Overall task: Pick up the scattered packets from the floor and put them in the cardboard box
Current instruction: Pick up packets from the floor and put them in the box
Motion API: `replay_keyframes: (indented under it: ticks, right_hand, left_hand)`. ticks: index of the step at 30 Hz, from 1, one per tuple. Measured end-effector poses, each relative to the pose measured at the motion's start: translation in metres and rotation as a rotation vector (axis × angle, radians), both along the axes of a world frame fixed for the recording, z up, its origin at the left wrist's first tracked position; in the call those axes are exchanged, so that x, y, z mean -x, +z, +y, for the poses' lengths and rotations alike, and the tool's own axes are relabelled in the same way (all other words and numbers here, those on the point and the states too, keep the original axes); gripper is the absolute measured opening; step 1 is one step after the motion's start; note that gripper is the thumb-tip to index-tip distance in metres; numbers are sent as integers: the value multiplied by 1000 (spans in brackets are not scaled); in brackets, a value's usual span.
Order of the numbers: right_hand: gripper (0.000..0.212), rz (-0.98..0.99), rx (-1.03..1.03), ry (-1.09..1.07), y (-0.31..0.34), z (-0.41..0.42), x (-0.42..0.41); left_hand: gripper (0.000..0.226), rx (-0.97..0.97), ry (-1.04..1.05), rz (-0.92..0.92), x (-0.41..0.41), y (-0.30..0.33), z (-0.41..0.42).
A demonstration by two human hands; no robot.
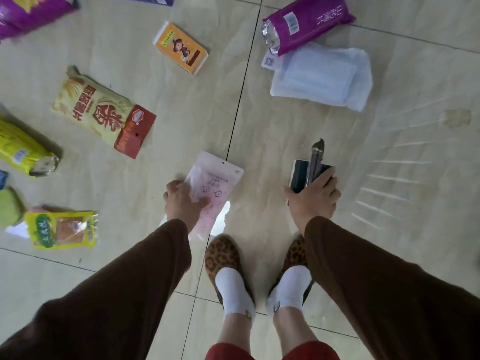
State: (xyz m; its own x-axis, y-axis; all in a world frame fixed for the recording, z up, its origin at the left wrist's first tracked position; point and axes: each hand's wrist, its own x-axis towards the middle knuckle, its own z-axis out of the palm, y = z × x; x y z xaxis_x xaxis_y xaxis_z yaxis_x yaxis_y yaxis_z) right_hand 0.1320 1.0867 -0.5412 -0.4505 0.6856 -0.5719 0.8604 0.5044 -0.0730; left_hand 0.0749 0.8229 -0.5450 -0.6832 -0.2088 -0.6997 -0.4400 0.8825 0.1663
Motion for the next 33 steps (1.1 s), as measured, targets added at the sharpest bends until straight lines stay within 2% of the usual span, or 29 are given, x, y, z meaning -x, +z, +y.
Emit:
replay_keyframes:
  ticks: [2, 4, 6, 9, 12, 15, 23, 33]
  right_hand:
    - [126, 19, -17, -16, -6, 1, -1]
    - [125, -18, -10, 21, -6, 3, 1]
    - [123, -74, 54, 94, 2, 3, 7]
    - [121, -75, 156, 172, 25, -4, 11]
    - [106, -18, 179, 290, 66, -21, 11]
    - [95, 6, 167, 435, 116, -42, 11]
    - [98, 76, 237, 608, 229, -112, 43]
    - [98, 164, 332, 897, 315, -268, 53]
  left_hand:
    - [65, 6, 44, 24, -2, -4, 2]
    - [71, -98, 156, 37, -1, -4, 2]
    - [74, -171, 223, -27, 2, -1, 0]
    - [33, -77, 29, -130, 5, 21, -2]
    - [17, -97, 51, -118, 2, 61, -12]
    - [18, -111, 90, -79, -3, 109, -33]
    - [22, -83, 291, 36, -22, 240, -116]
    - [26, -141, 713, 154, -88, 333, -246]
